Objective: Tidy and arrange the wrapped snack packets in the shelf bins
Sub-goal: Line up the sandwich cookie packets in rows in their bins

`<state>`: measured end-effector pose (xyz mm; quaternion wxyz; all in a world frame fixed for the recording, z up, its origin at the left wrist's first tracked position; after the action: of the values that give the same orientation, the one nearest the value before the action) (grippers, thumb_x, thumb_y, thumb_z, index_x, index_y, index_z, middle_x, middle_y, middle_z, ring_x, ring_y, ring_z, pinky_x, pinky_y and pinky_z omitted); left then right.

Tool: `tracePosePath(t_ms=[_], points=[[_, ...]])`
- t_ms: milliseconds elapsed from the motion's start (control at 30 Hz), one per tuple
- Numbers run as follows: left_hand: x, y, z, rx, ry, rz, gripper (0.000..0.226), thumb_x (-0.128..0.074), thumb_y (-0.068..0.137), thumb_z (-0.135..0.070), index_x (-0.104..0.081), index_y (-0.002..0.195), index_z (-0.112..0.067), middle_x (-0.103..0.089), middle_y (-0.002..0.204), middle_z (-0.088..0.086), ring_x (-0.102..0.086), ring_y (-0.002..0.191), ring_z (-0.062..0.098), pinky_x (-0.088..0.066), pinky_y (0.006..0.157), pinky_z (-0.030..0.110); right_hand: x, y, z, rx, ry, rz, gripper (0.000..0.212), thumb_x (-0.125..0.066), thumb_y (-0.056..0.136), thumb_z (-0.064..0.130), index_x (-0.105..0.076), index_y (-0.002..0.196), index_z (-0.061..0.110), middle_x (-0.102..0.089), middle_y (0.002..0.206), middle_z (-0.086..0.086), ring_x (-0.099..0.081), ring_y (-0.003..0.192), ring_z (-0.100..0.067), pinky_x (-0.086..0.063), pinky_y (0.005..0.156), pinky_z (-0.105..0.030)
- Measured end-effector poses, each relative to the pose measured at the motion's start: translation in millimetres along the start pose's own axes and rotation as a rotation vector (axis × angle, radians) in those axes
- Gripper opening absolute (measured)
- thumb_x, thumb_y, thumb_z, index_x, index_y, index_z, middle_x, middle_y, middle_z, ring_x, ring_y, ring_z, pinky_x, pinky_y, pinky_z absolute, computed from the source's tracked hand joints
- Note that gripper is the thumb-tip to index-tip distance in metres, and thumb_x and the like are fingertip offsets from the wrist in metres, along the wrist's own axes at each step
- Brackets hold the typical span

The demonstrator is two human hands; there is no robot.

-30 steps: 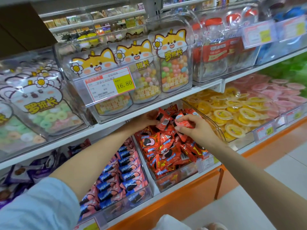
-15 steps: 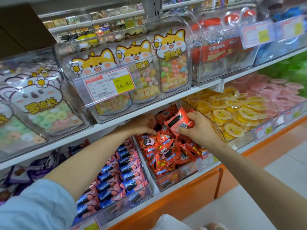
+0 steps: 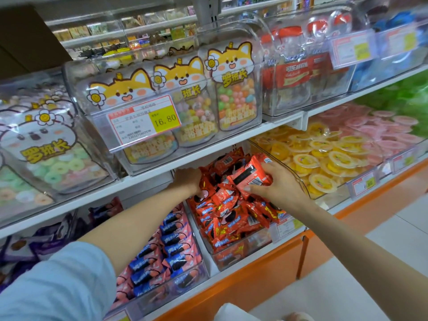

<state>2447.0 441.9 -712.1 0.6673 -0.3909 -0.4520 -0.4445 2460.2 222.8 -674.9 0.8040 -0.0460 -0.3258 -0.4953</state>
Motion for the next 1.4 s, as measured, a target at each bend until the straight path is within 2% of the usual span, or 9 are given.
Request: tracePosePath(t_ms=[133, 300, 433, 567, 667, 800, 1000, 1233, 1400], points=[[-3.5, 0.7, -5.0, -0.016, -0.005, 0.028, 0.049, -0.069, 0.078, -0.046, -0.057, 0.107, -0.009, -0.064, 0.109, 0.007, -0.061, 0.099, 0.023, -0.042, 0.073, 0.029, -0.4, 0.9, 1.3, -0.005, 0.015, 0.009, 0.026, -0.078, 0.074, 0.032, -0.065, 0.090, 0.018, -0.051, 0.098, 0.000, -0.050, 0.088, -0.015, -0.033, 0.064, -0.019], [2.5, -6.1, -0.6, -0.065, -0.044, 0.075, 0.040, -0.069, 0.079, -0.044, -0.062, 0.098, -0.011, -0.064, 0.104, 0.006, -0.060, 0.098, 0.023, -0.037, 0.065, 0.027, -2.6, 0.2, 6.1, 0.002, 0.028, 0.028, 0.027, -0.078, 0.074, 0.030, -0.065, 0.093, 0.015, -0.051, 0.097, 0.001, -0.049, 0.082, -0.012, -0.035, 0.061, -0.007], [33.8, -26.6, 10.6, 0.032, -0.656, -0.112, 0.019, -0.050, 0.095, -0.033, -0.054, 0.092, -0.014, -0.066, 0.081, 0.002, -0.062, 0.076, 0.017, -0.041, 0.063, 0.027, -7.3, 0.8, 14.0, 0.056, 0.028, 0.022, 0.025, -0.081, 0.072, 0.026, -0.059, 0.084, 0.022, -0.046, 0.091, 0.006, -0.046, 0.081, -0.010, -0.033, 0.064, -0.006], [11.7, -59.0, -40.1, 0.030, -1.401, 0.490, 0.061, -0.028, 0.093, -0.059, -0.049, 0.117, -0.008, -0.073, 0.089, 0.012, -0.070, 0.069, 0.012, -0.052, 0.056, 0.019, -22.5, 1.0, 27.1, 0.178, -0.107, 0.025, 0.047, -0.083, 0.068, 0.019, -0.063, 0.110, 0.010, -0.044, 0.117, 0.000, -0.043, 0.104, -0.011, -0.028, 0.085, -0.012], [6.1, -66.6, -53.7, 0.049, -1.598, 0.615, 0.055, -0.044, 0.093, -0.049, -0.048, 0.125, -0.005, -0.068, 0.097, 0.018, -0.071, 0.072, 0.017, -0.058, 0.065, 0.022, -34.9, -0.7, 35.9, 0.251, -0.151, 0.080, 0.042, -0.078, 0.073, 0.006, -0.064, 0.112, 0.012, -0.043, 0.126, -0.004, -0.046, 0.115, -0.017, -0.032, 0.090, -0.017], [0.2, -62.7, -47.4, 0.052, -1.595, 0.564, 0.012, -0.056, 0.092, -0.018, -0.058, 0.103, -0.014, -0.066, 0.088, 0.004, -0.067, 0.067, 0.006, -0.057, 0.067, 0.020, -33.4, 1.4, 31.1, 0.217, -0.125, 0.114, 0.044, -0.073, 0.076, 0.000, -0.064, 0.116, 0.016, -0.044, 0.128, -0.003, -0.042, 0.119, -0.014, -0.022, 0.088, -0.005], [8.9, -51.3, -14.7, 0.022, -1.416, 0.243, 0.041, -0.072, 0.078, -0.012, -0.056, 0.115, -0.017, -0.064, 0.108, 0.001, -0.059, 0.090, 0.008, -0.051, 0.069, 0.015, -7.4, 2.8, 22.6, 0.125, 0.074, -0.033, 0.028, -0.076, 0.076, 0.008, -0.067, 0.101, 0.017, -0.049, 0.110, 0.002, -0.044, 0.102, -0.008, -0.024, 0.078, 0.008], [29.5, -44.8, 2.0, -0.037, -1.316, 0.069, 0.045, -0.067, 0.081, 0.001, -0.052, 0.118, -0.018, -0.060, 0.103, 0.001, -0.059, 0.085, 0.010, -0.053, 0.070, 0.016, -5.6, -2.5, 15.6, 0.060, 0.153, -0.021, 0.057, -0.066, 0.078, -0.005, -0.049, 0.123, 0.026, -0.051, 0.104, -0.002, -0.051, 0.073, -0.013, -0.042, 0.057, -0.019], [20.5, -31.7, 22.8, 0.089, -1.109, -0.076, 0.048, -0.081, 0.067, -0.015, -0.059, 0.109, -0.017, -0.060, 0.109, 0.004, -0.058, 0.094, 0.013, -0.047, 0.081, 0.019, -5.0, -1.2, 8.3, 0.032, 0.114, -0.034, 0.054, -0.066, 0.079, 0.000, -0.052, 0.127, 0.021, -0.051, 0.107, -0.006, -0.053, 0.088, -0.018, -0.039, 0.062, -0.014]])
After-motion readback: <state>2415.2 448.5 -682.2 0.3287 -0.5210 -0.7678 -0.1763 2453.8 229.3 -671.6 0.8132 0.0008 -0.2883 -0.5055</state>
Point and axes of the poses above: each hand's wrist, its own y-axis towards the middle knuckle, its own x-axis out of the back of the hand, z = x × y, the point moved 10 cm from there along y, towards the middle knuckle
